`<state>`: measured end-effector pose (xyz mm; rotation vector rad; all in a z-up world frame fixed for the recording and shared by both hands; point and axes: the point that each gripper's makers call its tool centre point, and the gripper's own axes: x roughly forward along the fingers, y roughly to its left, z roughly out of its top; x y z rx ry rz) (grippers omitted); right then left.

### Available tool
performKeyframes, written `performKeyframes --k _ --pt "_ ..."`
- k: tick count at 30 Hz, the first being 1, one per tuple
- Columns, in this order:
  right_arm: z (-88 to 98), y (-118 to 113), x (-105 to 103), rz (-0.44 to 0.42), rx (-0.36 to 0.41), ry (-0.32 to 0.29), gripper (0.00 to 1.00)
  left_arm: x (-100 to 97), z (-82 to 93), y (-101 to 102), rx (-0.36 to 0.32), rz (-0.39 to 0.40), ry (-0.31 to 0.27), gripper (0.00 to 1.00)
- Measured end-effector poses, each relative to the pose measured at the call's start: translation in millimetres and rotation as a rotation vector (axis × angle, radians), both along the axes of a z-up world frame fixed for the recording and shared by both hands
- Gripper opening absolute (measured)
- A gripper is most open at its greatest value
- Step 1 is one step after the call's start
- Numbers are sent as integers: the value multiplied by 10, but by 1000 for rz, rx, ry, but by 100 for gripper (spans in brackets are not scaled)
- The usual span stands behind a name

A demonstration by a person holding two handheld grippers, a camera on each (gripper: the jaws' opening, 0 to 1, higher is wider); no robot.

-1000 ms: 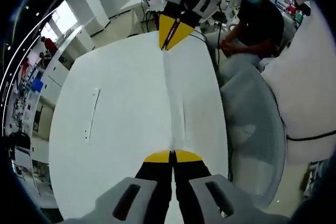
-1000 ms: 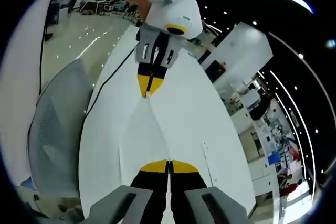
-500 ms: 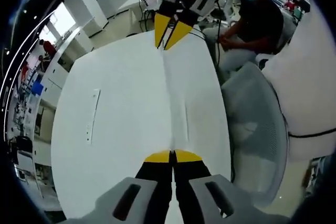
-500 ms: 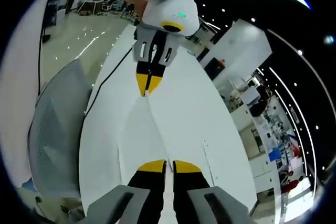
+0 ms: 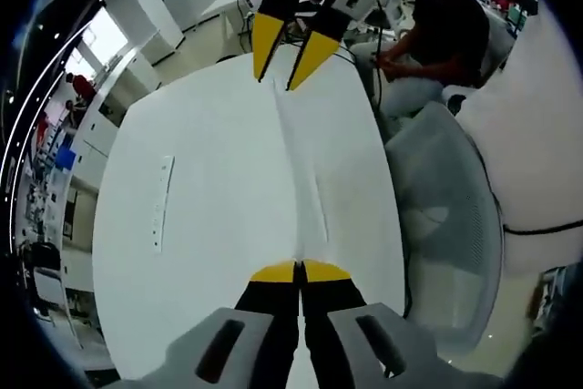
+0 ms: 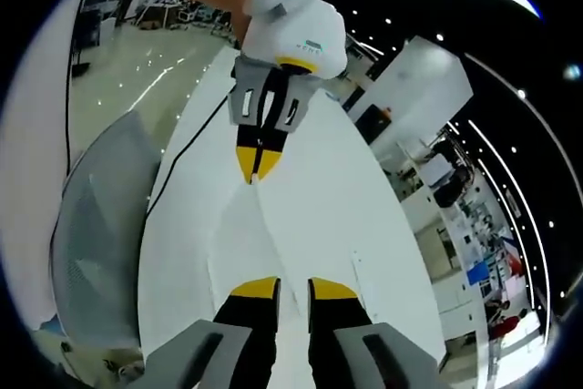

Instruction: Arrange the food packaging bags into a neat stack by flattening each bag and aligning their edges.

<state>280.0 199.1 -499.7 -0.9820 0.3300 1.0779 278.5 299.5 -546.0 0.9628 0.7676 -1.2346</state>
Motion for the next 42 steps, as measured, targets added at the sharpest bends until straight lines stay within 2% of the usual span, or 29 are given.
performKeyframes --k 14,24,42 --pt "56 363 -70 78 12 -4 10 3 19 -42 11 -13 -6 0" --pt "-1 601 -144 127 16 10 9 -1 47 -86 13 -19 -10 0" --pt "-107 840 -181 169 20 23 7 6 69 -123 15 -30 -17 0"
